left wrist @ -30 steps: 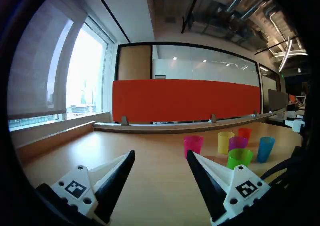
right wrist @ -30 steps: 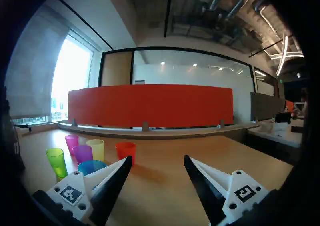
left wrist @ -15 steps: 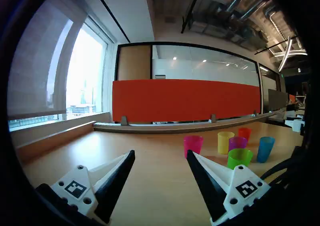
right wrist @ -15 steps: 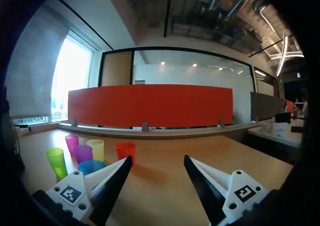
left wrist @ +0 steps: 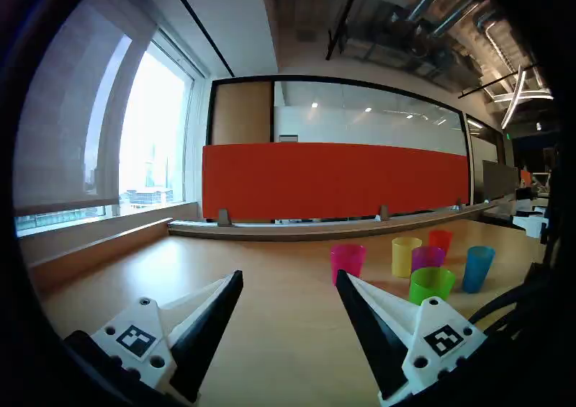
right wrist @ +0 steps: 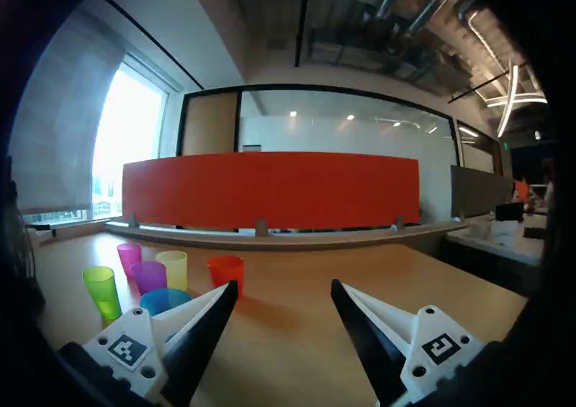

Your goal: Pour water

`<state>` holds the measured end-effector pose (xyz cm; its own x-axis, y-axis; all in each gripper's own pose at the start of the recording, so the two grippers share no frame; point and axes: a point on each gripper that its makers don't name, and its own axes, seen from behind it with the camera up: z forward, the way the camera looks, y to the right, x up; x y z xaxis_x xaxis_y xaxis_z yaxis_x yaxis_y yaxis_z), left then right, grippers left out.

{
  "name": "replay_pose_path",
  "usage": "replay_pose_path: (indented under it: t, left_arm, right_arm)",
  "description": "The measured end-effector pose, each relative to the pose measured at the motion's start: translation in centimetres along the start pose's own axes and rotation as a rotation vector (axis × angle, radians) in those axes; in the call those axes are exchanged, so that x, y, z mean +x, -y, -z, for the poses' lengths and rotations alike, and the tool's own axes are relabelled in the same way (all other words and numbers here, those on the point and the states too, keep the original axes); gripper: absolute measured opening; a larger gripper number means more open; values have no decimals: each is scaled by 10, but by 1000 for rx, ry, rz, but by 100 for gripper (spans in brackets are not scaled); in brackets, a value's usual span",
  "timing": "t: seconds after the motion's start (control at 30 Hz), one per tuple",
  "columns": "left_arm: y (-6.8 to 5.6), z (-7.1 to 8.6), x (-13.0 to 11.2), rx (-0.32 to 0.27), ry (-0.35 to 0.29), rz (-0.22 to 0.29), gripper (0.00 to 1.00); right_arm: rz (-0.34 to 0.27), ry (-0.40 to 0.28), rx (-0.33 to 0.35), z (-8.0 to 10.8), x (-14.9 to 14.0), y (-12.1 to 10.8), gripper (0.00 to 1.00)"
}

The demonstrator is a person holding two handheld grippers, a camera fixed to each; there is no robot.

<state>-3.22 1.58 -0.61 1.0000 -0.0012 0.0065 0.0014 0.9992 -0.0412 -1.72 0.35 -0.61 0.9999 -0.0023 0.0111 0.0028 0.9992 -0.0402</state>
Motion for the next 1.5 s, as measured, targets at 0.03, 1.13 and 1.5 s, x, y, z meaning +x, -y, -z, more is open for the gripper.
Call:
replay_pose_path:
  t: [0.03,1.13,1.5]
  left_arm:
    - [0,0,0,0,0,0,96]
    - [0,-1,2,0,1,0,96]
    - [3,-2,2,12,1,0,96]
  right_arm:
    - [0,0,0,0,0,0,100]
    - [0,0,0,1,1,0,100]
    - [0,0,0,1,1,0,100]
